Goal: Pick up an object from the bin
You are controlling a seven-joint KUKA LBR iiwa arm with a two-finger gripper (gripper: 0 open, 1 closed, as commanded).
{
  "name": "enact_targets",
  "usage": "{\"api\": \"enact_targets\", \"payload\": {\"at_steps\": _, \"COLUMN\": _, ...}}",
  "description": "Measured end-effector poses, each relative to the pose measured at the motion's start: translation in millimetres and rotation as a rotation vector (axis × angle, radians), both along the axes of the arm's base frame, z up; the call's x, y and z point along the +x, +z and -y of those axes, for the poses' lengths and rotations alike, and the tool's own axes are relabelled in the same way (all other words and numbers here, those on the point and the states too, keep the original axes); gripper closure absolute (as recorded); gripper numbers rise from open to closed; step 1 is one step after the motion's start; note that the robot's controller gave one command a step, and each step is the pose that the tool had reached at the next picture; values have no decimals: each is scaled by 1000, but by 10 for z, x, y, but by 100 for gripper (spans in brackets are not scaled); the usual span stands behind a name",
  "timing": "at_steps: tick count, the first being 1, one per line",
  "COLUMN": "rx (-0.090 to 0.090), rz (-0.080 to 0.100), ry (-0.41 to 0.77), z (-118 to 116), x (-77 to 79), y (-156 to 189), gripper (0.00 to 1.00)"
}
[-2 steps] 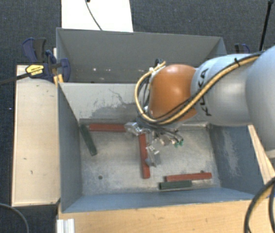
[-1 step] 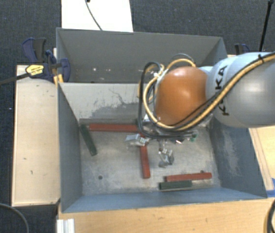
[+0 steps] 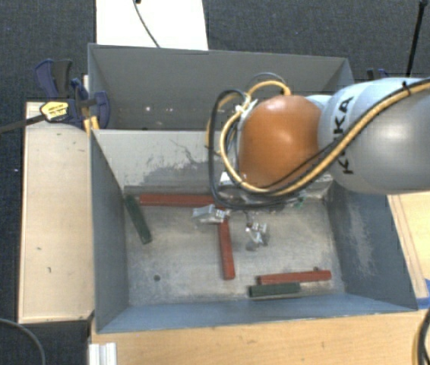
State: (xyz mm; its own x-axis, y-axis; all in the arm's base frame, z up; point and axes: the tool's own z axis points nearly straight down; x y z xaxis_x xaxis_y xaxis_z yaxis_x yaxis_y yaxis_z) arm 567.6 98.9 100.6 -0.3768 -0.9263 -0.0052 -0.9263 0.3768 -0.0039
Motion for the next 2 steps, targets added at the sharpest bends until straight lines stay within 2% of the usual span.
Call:
{"api": "enact_targets", "payload": {"at_steps": 1, "rx": -2, "rz": -7, "ry": 83, "z": -137, "x": 19, "y": -311, "gripper": 0}}
{"api": "enact_targets", "payload": {"at_steps": 2, "rx": -2, "rz": -7, "ry": 74, "z": -143, "x": 22, "y": -304, "gripper": 0}}
